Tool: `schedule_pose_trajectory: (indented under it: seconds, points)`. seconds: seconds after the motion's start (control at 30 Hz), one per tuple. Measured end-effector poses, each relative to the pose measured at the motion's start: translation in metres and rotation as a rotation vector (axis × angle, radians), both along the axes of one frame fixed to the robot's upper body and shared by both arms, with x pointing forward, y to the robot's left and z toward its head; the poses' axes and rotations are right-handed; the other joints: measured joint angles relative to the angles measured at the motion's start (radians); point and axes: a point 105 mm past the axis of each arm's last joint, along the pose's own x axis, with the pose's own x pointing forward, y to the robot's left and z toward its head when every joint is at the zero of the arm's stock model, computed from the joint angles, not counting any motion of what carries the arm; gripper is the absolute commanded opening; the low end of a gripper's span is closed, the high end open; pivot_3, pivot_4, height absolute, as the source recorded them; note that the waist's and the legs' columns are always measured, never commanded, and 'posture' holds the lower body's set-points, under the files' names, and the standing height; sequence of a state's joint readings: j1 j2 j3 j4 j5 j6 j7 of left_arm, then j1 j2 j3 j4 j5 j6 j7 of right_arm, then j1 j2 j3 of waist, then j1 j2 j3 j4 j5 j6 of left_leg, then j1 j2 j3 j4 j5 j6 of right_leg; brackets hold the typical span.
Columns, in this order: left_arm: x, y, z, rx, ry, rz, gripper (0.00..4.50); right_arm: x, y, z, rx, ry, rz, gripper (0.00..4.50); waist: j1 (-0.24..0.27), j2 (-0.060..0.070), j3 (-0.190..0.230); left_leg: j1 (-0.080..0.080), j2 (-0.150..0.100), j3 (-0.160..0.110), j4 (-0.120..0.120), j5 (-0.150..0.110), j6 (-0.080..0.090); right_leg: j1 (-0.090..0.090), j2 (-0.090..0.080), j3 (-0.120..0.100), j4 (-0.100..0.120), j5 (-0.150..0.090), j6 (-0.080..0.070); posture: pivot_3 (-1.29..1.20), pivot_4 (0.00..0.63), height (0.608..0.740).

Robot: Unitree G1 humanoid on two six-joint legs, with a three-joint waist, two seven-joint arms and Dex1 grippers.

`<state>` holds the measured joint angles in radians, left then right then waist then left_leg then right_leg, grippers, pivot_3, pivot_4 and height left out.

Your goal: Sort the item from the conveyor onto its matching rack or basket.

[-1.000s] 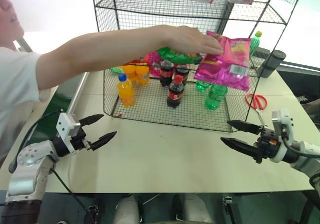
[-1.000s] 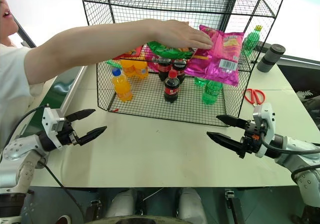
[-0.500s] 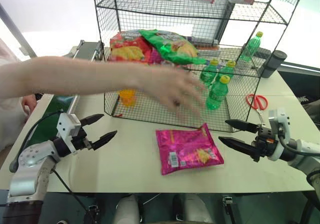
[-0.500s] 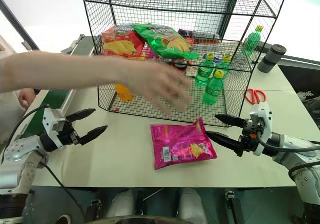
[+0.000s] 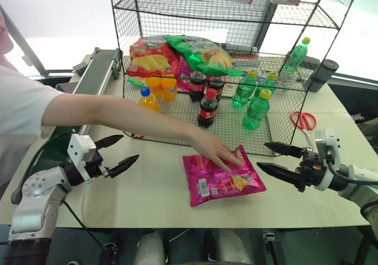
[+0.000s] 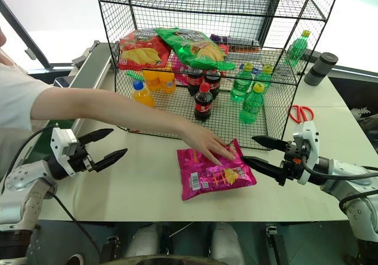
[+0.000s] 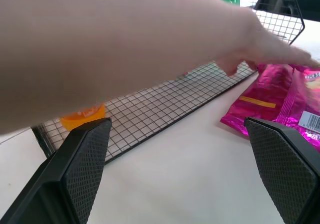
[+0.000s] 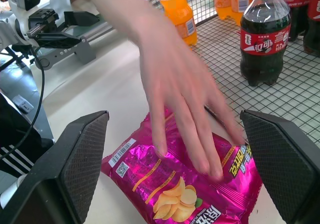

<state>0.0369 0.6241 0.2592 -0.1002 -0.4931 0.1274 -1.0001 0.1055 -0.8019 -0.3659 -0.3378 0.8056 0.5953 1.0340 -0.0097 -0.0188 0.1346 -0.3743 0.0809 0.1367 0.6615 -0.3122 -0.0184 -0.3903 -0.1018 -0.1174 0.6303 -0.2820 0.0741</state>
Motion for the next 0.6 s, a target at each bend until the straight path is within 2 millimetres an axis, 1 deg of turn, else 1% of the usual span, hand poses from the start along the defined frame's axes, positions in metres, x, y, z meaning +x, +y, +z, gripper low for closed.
schedule_pose_trajectory:
  seconds: [0.6]
  points:
    - [0.0003,-0.0010,0.0005,-0.005,-0.006,-0.001,4.50,0.0031,0.0022,0.0003,0.001,-0.007,0.011,4.39,0.000,0.000,0.000,0.000,0.000,0.000,0.000,0.000,0.000,0.000,0.000,0.000,0.000,0.000,0.000,0.00,0.150,0.726]
